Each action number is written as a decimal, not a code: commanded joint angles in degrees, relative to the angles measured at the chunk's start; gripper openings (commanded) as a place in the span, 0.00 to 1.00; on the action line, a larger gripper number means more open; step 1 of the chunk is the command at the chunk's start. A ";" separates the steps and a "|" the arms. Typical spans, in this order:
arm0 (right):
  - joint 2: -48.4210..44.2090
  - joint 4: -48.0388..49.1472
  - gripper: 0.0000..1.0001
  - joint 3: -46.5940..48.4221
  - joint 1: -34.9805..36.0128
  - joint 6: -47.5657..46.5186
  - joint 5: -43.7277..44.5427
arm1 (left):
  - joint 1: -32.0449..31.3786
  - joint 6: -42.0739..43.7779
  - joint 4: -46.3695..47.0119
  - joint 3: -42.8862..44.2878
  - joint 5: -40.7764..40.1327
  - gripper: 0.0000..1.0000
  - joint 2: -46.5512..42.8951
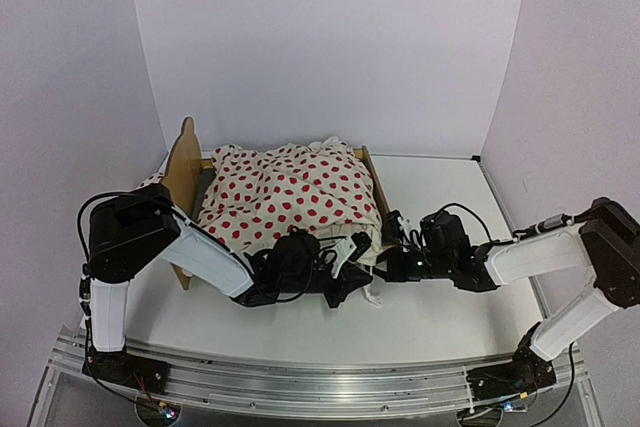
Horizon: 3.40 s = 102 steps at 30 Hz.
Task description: Set up the pet bed
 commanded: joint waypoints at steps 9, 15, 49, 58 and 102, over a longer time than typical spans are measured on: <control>10.18 12.49 0.00 2.75 -1.40 1.77 -10.03 | 2.46 14.03 -9.00 -1.74 9.51 0.26 -5.22; 11.39 13.44 0.00 3.23 -1.40 0.92 -11.44 | 2.74 18.71 -13.85 -7.47 11.45 0.41 -11.66; 7.58 5.52 0.00 5.00 -1.40 -26.86 -18.22 | 11.99 23.92 -21.96 3.82 26.80 0.34 -4.83; 7.28 4.48 0.00 5.83 -1.40 -28.62 -18.53 | 12.12 24.44 -21.79 5.77 23.95 0.29 -2.74; 1.21 -16.36 0.21 9.70 -1.40 -29.02 -3.95 | 13.35 24.56 -13.49 3.58 20.83 0.00 -5.16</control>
